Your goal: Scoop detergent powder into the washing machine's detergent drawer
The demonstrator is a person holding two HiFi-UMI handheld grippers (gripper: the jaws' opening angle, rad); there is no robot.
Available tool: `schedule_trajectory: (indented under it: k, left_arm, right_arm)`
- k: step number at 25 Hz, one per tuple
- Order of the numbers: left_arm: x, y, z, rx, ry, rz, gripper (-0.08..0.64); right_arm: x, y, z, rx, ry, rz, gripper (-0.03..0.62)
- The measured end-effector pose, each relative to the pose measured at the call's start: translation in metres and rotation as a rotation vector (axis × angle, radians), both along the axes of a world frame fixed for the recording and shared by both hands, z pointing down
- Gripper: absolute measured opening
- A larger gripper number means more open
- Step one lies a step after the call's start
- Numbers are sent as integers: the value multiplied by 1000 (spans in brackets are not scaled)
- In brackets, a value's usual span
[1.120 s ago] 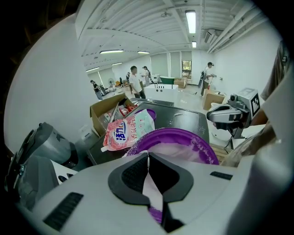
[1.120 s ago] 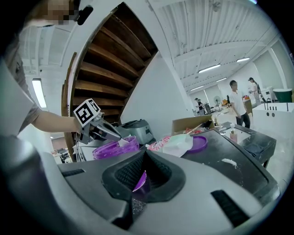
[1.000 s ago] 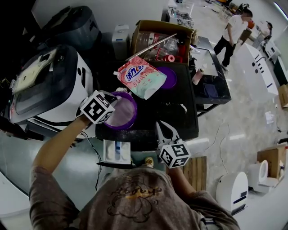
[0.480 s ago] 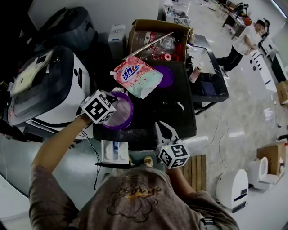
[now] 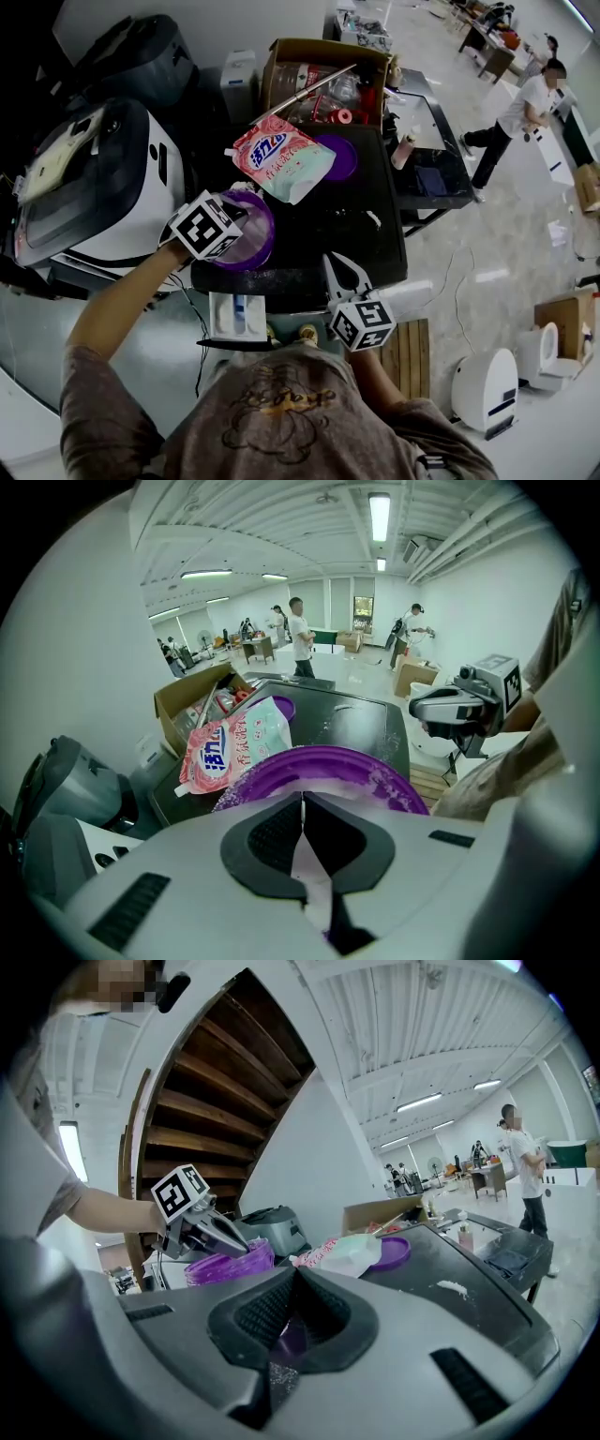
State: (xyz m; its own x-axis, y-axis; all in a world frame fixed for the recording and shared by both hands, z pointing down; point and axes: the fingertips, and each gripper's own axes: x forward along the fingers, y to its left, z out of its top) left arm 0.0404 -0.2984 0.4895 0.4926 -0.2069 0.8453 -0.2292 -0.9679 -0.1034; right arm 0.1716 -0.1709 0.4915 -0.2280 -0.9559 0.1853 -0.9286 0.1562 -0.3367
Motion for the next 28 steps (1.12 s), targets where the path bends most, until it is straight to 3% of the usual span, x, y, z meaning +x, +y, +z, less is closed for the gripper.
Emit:
schedule_trajectory:
  k: [28]
  left_arm:
    - [2,50,11,-220,-16,124,23]
  right_arm:
    - [-1,4,0,-2,7,7,0]
